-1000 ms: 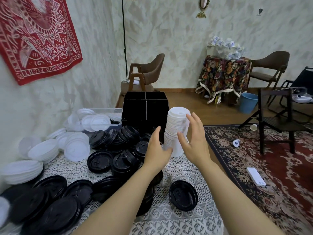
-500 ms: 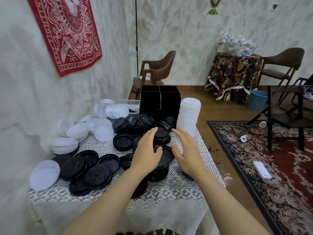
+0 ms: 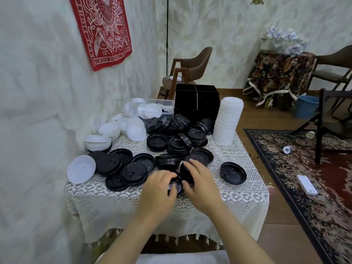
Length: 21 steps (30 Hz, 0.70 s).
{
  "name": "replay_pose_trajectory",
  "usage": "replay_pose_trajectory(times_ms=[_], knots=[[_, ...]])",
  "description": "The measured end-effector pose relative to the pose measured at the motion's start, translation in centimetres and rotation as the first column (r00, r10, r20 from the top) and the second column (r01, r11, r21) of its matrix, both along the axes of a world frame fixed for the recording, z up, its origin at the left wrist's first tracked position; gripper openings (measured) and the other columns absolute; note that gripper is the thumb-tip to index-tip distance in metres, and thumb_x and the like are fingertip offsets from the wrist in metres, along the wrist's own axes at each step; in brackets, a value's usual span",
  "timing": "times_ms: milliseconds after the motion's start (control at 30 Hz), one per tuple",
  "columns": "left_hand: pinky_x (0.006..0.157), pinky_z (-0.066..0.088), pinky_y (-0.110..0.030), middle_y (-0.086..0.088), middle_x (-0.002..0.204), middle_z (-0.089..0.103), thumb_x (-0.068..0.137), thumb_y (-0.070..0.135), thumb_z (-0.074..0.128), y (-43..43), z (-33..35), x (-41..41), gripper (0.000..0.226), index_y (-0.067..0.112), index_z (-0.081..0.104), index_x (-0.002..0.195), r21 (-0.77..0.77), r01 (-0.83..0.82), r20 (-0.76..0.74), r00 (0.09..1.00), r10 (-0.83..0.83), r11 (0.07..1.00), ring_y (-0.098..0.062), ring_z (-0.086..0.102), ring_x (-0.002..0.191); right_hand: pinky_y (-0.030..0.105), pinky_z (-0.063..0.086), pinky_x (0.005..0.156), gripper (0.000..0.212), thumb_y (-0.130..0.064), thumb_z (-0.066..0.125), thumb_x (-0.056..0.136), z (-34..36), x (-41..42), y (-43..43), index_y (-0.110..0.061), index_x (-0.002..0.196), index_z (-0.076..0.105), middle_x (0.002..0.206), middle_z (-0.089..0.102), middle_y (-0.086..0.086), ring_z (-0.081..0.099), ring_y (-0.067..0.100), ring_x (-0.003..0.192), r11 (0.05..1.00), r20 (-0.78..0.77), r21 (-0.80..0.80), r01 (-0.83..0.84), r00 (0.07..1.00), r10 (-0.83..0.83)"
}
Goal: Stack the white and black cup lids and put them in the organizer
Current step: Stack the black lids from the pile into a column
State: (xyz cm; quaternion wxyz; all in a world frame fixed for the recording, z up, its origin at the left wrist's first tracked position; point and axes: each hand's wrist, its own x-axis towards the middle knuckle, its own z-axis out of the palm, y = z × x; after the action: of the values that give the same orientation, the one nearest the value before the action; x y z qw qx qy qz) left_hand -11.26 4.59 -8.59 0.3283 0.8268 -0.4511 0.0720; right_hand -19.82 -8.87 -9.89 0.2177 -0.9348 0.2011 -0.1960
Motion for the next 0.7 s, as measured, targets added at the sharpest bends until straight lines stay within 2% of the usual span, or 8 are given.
replay_pose_trajectory(times_ms=[133, 200, 400, 500, 700], knots=[[0.112, 0.023, -0.025, 0.013, 0.140, 0.042, 0.094, 0.045, 0.051, 0.1, -1.0, -0.3, 0.047, 0.026, 0.047, 0.137, 0.217, 0.007, -0.031, 1.000, -0.001, 0.976, -0.009, 0.033, 0.133, 0.031, 0.006, 0.120, 0.054, -0.035, 0.041, 0.102, -0.9, 0.4, 0.6, -0.024, 0.153, 0.026, 0.162, 0.016, -0.002, 0.009, 0.018, 0.150, 0.996, -0.070, -0.062, 0.057, 0.996, -0.061], [0.115, 0.017, -0.026, 0.014, 0.145, 0.037, 0.094, 0.049, 0.048, -0.1, -1.2, -0.1, 0.051, 0.028, 0.043, 0.140, 0.272, 0.016, -0.021, 1.000, -0.010, 0.962, -0.008, 0.027, 0.136, 0.033, 0.006, 0.121, 0.050, -0.033, 0.039, 0.104, -1.1, 0.8, 0.4, -0.023, 0.152, 0.030, 0.162, 0.016, -0.001, 0.008, 0.019, 0.150, 0.995, -0.067, -0.068, 0.075, 0.995, -0.080], [0.114, 0.023, -0.026, 0.015, 0.139, 0.044, 0.093, 0.041, 0.053, -1.0, -1.0, 0.9, 0.046, 0.027, 0.049, 0.136, 0.247, 0.059, -0.088, 0.995, -0.038, 0.967, -0.009, 0.033, 0.132, 0.038, 0.009, 0.122, 0.041, -0.029, 0.037, 0.105, -1.4, 1.7, -0.9, -0.020, 0.143, 0.047, 0.163, 0.016, -0.001, 0.006, 0.019, 0.151, 0.991, -0.077, -0.056, 0.121, 0.989, -0.125], [0.112, 0.027, -0.026, 0.015, 0.139, 0.045, 0.093, 0.042, 0.054, -1.5, -1.1, 1.8, 0.045, 0.027, 0.051, 0.136, 0.244, 0.049, -0.118, 0.993, -0.020, 0.968, -0.009, 0.035, 0.132, 0.039, 0.006, 0.122, 0.040, -0.029, 0.035, 0.105, -1.4, 2.1, -1.3, -0.021, 0.142, 0.049, 0.163, 0.015, 0.000, 0.004, 0.019, 0.151, 0.990, -0.078, -0.053, 0.132, 0.988, -0.136], [0.110, 0.025, -0.023, 0.013, 0.143, 0.044, 0.095, 0.041, 0.052, -2.3, -1.1, 2.8, 0.044, 0.026, 0.051, 0.137, 0.196, 0.029, -0.160, 0.987, 0.002, 0.980, -0.006, 0.034, 0.133, 0.040, 0.001, 0.121, 0.039, -0.031, 0.032, 0.106, -1.0, 3.4, -2.4, -0.027, 0.143, 0.047, 0.163, 0.011, -0.006, -0.002, 0.018, 0.151, 0.984, -0.116, -0.042, 0.175, 0.977, -0.179]])
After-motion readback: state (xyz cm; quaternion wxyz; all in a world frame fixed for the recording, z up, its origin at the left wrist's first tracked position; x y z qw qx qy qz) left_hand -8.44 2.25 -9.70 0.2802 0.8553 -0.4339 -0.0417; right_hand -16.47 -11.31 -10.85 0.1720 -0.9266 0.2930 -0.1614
